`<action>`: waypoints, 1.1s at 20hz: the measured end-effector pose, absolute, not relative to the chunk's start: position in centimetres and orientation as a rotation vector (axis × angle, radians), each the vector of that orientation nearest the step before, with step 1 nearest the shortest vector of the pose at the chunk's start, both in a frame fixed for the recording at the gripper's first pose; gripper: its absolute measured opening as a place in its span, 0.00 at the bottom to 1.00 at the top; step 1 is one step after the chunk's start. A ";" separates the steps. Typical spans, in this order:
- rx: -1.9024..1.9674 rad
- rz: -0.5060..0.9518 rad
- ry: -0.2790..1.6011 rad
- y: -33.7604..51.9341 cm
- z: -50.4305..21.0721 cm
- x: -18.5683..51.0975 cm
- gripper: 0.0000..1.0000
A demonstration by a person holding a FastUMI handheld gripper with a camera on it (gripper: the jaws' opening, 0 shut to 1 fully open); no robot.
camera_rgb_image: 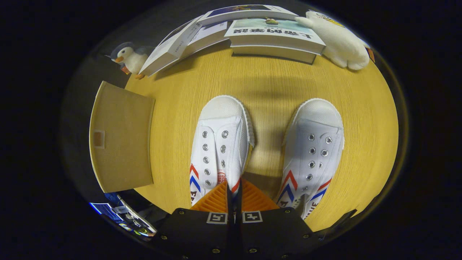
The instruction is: Open the storage box then place both shoes into the box .Put the left shoe in first, then the right shoe, with the right side of both shoes facing outward in a uniform manner.
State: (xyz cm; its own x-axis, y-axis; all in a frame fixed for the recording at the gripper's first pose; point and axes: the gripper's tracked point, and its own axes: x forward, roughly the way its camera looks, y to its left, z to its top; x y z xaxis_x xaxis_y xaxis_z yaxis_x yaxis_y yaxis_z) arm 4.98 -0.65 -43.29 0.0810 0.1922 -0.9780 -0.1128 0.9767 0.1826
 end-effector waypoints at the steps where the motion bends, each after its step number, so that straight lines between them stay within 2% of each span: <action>1: 0.071 0.235 1.476 -0.3 -42.6 5.0 0.01; 7: 0.016 0.296 1.437 3.3 -34.8 5.5 0.01; 14: 0.018 0.472 1.379 13.9 -26.2 6.2 0.01; 22: -0.074 0.598 1.426 26.0 -26.9 6.5 0.01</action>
